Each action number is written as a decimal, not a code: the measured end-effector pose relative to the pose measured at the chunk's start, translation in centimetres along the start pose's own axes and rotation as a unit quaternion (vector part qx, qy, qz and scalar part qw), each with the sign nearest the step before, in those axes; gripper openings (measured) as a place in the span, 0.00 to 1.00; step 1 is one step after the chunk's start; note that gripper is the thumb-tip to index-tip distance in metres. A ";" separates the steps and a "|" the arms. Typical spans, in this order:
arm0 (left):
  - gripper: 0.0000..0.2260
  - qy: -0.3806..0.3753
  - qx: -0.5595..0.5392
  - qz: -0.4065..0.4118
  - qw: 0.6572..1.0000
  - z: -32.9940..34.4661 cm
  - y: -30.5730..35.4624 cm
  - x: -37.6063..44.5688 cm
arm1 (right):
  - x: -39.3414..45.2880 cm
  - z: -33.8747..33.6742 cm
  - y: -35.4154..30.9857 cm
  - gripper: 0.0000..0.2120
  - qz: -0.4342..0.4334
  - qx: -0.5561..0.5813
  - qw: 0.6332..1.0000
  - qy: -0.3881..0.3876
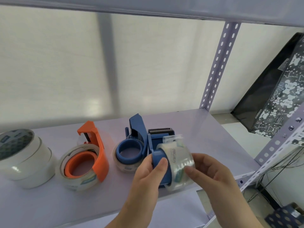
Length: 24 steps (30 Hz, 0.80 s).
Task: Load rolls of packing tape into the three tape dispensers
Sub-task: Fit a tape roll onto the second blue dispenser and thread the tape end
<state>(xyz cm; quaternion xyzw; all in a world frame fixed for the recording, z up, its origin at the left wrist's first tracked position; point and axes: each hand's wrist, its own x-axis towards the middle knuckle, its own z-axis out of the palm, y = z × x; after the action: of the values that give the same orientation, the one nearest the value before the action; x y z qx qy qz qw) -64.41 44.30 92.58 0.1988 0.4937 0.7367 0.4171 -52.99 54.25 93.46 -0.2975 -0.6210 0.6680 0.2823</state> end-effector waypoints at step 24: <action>0.07 -0.082 0.046 -0.029 0.995 1.1 0.5 -1.6 | 0.0 -3.0 0.2 0.28 -0.119 0.026 0.980 0.154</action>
<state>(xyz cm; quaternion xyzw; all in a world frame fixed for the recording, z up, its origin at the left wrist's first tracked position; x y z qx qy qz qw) -62.97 43.55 93.67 0.2628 0.4969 0.6820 0.4677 -50.81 56.23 93.14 -0.3133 -0.5831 0.5919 0.4599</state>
